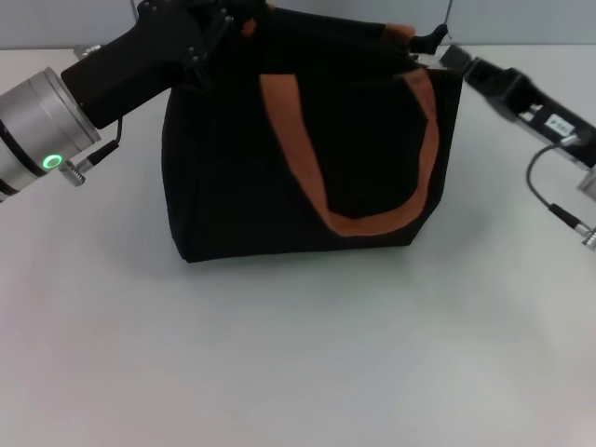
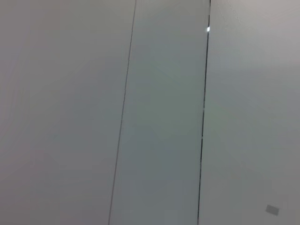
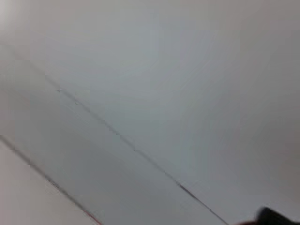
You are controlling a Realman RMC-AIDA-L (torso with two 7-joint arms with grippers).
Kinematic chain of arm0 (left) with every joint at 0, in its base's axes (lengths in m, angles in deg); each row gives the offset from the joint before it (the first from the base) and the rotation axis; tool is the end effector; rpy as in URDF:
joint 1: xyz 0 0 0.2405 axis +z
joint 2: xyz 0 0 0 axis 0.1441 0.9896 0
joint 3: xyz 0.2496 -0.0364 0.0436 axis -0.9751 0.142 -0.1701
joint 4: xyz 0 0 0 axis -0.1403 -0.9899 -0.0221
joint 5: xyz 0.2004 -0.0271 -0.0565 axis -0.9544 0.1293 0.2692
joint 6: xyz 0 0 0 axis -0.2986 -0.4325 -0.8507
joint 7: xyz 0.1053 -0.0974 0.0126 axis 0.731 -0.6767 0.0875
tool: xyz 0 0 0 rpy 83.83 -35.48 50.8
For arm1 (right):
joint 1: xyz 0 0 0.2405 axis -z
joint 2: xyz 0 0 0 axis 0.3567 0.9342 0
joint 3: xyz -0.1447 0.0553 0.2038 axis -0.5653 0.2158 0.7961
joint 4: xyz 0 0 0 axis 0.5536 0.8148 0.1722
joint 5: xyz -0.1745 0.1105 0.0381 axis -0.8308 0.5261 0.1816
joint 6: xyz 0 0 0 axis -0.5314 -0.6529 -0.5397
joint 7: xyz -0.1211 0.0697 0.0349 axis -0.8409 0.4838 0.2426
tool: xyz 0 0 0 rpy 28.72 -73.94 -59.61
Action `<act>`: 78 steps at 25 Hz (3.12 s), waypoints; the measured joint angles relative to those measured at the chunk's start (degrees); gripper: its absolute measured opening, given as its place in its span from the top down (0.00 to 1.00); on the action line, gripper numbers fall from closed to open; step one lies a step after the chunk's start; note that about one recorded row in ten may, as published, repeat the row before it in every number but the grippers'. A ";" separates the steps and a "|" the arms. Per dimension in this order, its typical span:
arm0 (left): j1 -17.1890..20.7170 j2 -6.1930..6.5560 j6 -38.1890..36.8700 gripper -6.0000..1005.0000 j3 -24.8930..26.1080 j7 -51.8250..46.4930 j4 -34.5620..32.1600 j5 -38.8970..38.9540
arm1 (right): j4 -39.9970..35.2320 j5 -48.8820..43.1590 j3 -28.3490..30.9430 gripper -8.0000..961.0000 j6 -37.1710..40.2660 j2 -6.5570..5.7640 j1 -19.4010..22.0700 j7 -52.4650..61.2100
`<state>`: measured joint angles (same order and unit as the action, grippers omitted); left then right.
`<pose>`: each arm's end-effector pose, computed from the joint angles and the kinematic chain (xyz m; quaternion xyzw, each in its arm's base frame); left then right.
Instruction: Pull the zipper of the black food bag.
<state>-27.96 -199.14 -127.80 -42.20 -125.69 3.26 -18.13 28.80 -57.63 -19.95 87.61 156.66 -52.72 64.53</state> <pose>-0.2030 0.3674 0.0078 -0.8435 -0.1189 -0.4662 0.2389 0.2545 0.3468 -0.0082 -0.7085 0.4538 0.5195 0.1489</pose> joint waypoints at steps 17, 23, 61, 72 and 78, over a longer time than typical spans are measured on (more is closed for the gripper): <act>2.83 0.29 0.71 0.84 -0.09 0.02 -0.48 8.21 | 7.34 8.50 0.90 0.56 21.29 0.28 3.66 -25.98; 10.06 0.45 -7.82 0.65 0.09 -0.29 -4.48 11.30 | 7.48 8.97 0.53 0.49 25.64 0.03 5.10 -31.98; 20.26 0.37 -20.45 0.20 -4.34 13.47 -6.68 -24.80 | -6.19 -17.46 -20.21 0.23 16.34 0.12 5.86 -43.25; 20.16 0.26 -19.11 0.20 -4.15 13.48 -6.17 -24.70 | -5.99 -17.11 -20.19 0.23 16.34 0.22 5.62 -43.26; 20.25 0.20 -19.00 0.20 -4.11 13.50 -6.05 -24.50 | -4.75 -17.07 -20.75 0.23 16.35 0.20 4.63 -43.26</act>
<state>-7.71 -198.94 -146.80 -46.30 -112.19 -2.79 -42.62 24.05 -74.70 -40.70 103.96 156.85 -48.08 21.26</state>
